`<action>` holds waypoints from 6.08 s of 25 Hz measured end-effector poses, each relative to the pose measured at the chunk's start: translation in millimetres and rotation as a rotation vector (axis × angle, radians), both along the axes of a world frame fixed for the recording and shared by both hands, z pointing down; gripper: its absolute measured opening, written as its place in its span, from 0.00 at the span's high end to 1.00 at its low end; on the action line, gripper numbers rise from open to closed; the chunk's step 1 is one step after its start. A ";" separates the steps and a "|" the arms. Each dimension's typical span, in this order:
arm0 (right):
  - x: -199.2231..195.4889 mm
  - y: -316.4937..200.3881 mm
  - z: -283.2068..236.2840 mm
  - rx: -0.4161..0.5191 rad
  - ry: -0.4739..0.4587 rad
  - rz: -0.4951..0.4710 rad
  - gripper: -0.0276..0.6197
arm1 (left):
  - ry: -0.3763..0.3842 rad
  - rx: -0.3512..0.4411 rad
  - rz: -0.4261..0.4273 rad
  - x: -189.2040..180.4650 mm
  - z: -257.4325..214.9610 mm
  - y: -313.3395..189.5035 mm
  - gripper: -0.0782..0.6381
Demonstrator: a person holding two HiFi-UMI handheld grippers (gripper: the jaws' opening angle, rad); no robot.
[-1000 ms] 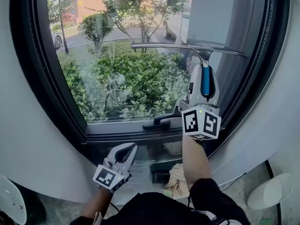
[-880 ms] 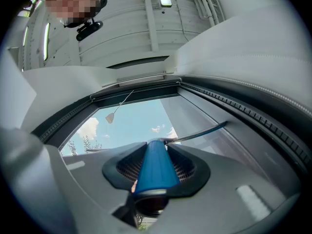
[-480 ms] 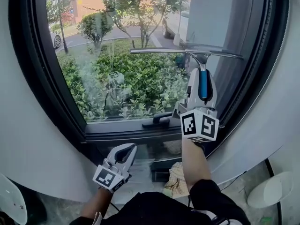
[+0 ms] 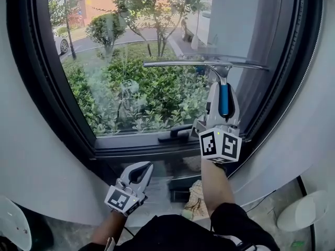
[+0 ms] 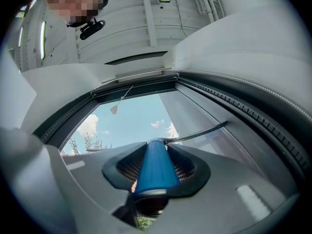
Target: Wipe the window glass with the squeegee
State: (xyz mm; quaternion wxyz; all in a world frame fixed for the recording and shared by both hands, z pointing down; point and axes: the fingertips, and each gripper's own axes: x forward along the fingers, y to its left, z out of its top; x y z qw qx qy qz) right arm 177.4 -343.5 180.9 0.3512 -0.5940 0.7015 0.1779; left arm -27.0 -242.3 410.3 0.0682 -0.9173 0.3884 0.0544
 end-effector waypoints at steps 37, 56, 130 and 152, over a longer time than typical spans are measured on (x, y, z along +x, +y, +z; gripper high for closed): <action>0.5 0.5 60.7 -0.130 0.010 -0.002 0.75 | 0.012 -0.038 -0.017 -4.6 9.5 4.6 0.89; -0.2 4.1 87.6 -0.189 -0.001 -0.009 0.75 | 0.009 -0.047 -0.011 -5.8 13.9 9.4 0.89; -5.8 22.9 121.9 -0.234 0.027 -0.021 0.75 | 0.009 -0.119 0.032 1.3 49.9 20.5 0.89; -63.2 4.0 -147.9 0.218 -0.027 -0.043 0.75 | 0.039 0.032 0.001 -34.2 -13.7 -16.4 0.89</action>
